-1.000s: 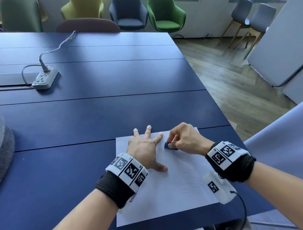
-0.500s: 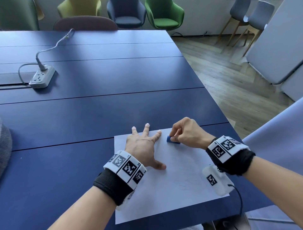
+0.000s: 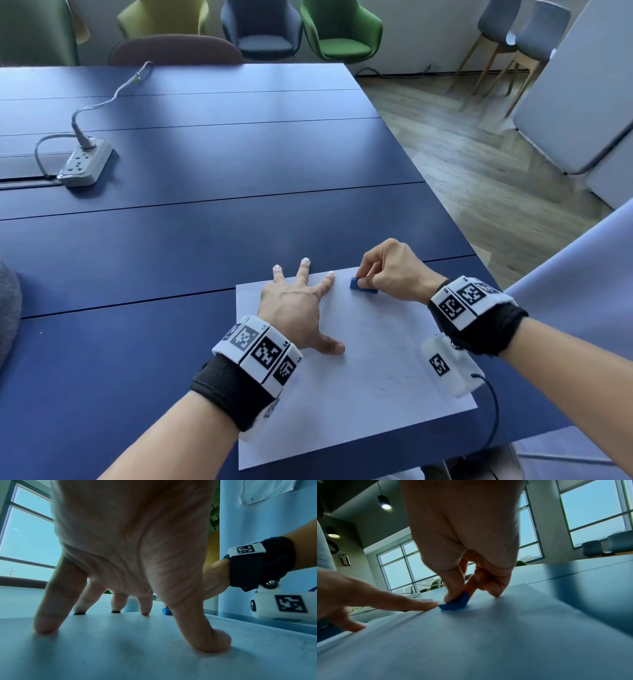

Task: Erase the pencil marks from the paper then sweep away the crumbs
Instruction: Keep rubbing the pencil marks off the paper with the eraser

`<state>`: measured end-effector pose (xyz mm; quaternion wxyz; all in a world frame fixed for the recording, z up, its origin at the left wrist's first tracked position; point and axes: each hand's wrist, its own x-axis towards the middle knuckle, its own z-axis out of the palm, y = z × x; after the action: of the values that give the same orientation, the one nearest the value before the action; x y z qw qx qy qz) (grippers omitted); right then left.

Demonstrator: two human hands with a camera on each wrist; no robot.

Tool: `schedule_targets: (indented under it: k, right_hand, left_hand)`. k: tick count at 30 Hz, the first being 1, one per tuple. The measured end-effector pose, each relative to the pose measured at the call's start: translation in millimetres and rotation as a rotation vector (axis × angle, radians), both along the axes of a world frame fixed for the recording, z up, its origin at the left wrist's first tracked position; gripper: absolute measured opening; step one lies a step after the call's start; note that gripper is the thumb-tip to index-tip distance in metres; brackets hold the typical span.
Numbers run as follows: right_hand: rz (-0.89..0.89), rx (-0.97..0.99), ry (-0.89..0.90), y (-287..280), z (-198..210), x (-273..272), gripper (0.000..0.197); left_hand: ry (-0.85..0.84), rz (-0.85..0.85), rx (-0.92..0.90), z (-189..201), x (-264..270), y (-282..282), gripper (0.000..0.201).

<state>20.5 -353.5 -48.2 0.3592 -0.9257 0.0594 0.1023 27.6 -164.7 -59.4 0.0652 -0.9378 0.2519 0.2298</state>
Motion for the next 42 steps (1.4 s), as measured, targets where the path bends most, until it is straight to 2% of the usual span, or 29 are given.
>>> schedule_targets:
  k: [4,8,13,17,21,26,30,34,42]
  right_hand:
    - [0.112,-0.011,0.071,8.0,-2.9,-11.2,0.009]
    - [0.005,0.002,0.006,-1.1,-2.0,-3.2,0.006]
    - [0.093,-0.003,0.080,3.5,-2.6,-13.5,0.008]
    - [-0.041,0.026,0.002,-8.8,-1.6,-5.4,0.003]
    - [0.083,0.003,0.081,-0.7,-3.1,-16.9,0.006]
    - [-0.028,0.011,-0.009,-9.7,-2.7,-6.0,0.003]
    - [0.080,-0.014,0.077,-4.3,-1.6,-13.9,0.009]
    - [-0.002,-0.007,0.017,-10.9,-0.8,-6.8,0.007]
    - [0.094,-0.075,0.063,-6.0,0.4,-8.6,0.011]
  left_hand:
    - [0.007,0.001,0.007,1.7,-0.4,-0.3,0.121]
    - [0.008,0.002,-0.002,1.5,-0.3,0.1,0.121]
    - [0.012,0.008,-0.010,0.7,-1.0,0.8,0.121]
    - [0.008,0.006,-0.008,0.6,-0.7,0.5,0.120]
    - [0.012,0.008,-0.003,1.0,-0.9,0.0,0.121]
    - [0.015,0.008,0.004,1.6,-0.8,-0.7,0.120]
    - [0.020,0.010,0.005,2.5,-0.7,-0.6,0.121]
    - [0.022,0.005,0.001,2.1,-0.5,-1.1,0.121]
    - [0.058,-0.063,-0.011,7.4,2.0,-4.4,0.117]
